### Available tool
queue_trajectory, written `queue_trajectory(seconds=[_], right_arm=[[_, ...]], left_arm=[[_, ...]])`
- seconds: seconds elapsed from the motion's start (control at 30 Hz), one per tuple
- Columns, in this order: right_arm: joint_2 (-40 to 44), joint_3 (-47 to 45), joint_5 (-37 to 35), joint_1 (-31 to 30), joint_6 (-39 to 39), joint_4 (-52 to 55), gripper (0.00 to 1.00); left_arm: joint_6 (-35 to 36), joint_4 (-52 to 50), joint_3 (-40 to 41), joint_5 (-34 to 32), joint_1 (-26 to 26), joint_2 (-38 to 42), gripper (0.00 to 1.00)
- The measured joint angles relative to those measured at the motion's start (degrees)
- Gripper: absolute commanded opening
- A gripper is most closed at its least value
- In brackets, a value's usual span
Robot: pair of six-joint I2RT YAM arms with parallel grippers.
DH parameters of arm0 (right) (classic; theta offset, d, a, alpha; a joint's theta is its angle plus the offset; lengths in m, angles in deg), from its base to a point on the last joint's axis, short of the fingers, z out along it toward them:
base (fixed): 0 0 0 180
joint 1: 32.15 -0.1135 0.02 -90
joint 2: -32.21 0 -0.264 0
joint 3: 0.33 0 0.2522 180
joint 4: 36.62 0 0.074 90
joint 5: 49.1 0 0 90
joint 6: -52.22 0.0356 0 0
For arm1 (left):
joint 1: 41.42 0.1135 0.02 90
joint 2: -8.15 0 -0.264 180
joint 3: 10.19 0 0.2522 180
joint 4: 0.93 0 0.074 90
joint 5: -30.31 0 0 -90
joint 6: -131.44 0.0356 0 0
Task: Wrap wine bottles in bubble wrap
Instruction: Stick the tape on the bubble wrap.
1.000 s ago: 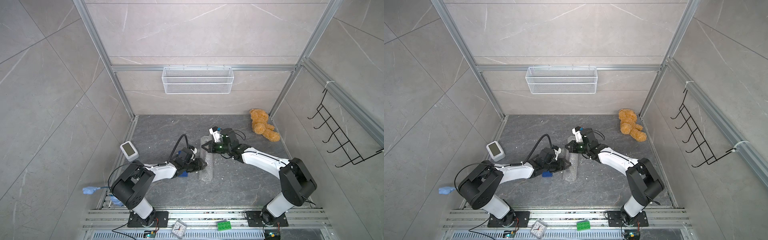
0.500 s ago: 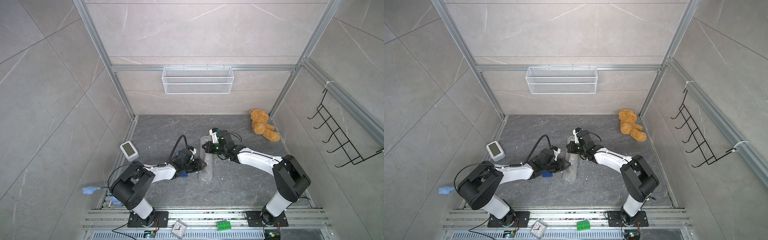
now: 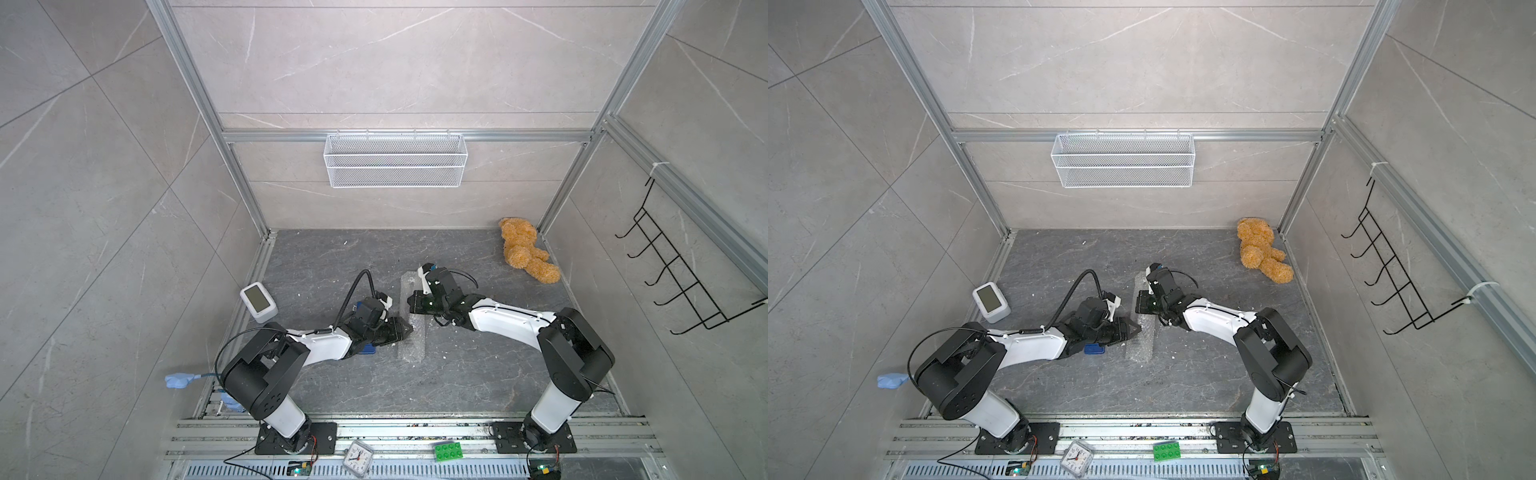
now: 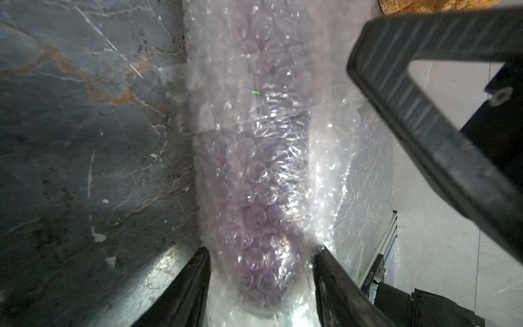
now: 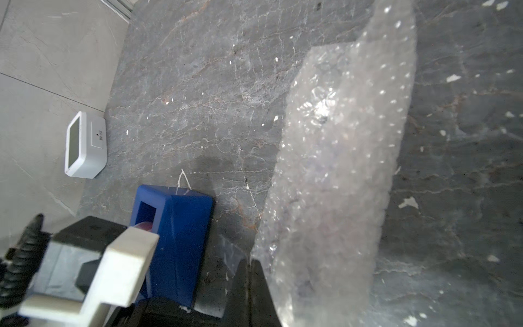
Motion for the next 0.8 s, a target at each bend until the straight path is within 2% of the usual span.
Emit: queue_trajectory(seconds=[0.47,0.8], right_arm=[[0.2,2.2,-9.4,-3.7,-2.8,6.6,0.00],[2.7,2.2,-9.6,-3.8,-3.0,7.0,0.00]], left_arm=[[0.0,0.1,0.2,0.0,0.0,0.1,0.58],[-0.4,0.9,0.6,-0.1,0.0,0.1,0.58]])
